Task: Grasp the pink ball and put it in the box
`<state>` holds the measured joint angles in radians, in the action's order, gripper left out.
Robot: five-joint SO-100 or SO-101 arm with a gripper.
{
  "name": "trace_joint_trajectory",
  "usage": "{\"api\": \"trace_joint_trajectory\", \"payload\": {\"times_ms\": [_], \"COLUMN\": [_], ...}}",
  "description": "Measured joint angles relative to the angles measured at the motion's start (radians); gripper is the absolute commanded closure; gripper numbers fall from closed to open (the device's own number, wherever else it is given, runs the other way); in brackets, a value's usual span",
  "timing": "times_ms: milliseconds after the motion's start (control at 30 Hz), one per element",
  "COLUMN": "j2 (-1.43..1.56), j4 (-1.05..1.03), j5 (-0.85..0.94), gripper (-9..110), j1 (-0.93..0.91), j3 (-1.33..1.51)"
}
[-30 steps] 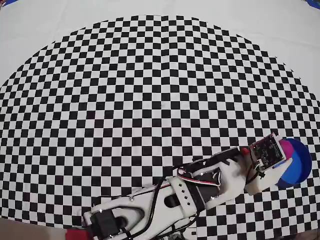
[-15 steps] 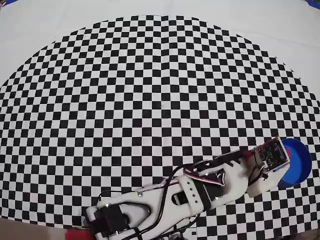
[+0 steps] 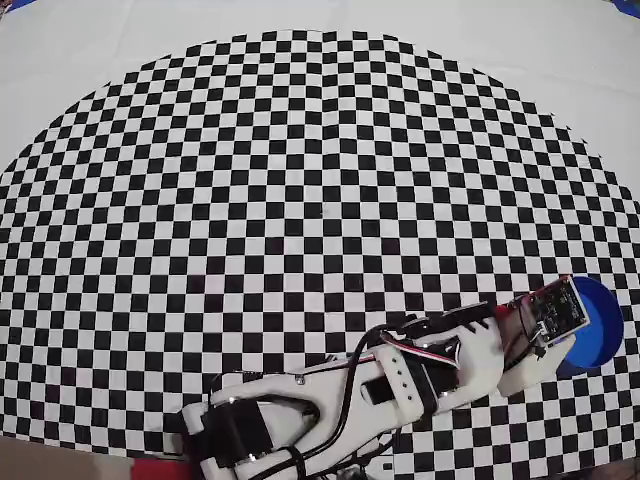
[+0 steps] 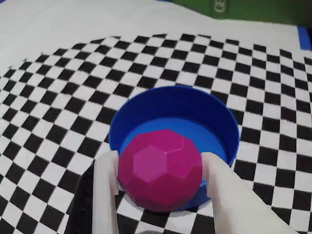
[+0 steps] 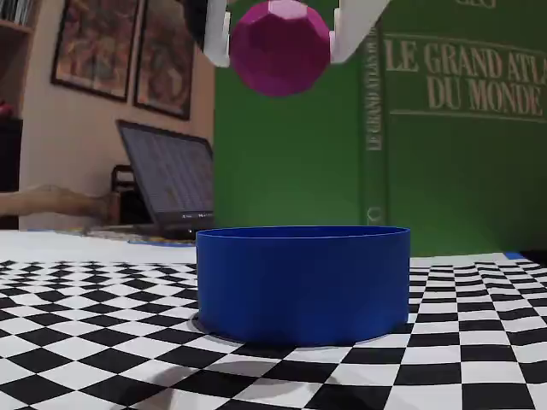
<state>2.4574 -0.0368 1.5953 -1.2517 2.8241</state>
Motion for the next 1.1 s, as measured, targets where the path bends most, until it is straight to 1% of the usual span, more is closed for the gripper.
{"api": "trace_joint_trajectory", "payload": {"times_ms": [733, 900, 1100], "j2": [-0.244, -0.288, -0.376], "j4": [0.002, 0.005, 0.014], "j5": [0.000, 0.000, 0.000], "gripper": [101, 101, 101], "j1": [-0.011, -0.014, -0.021], "j3": [-0.164, -0.166, -0.255]}}
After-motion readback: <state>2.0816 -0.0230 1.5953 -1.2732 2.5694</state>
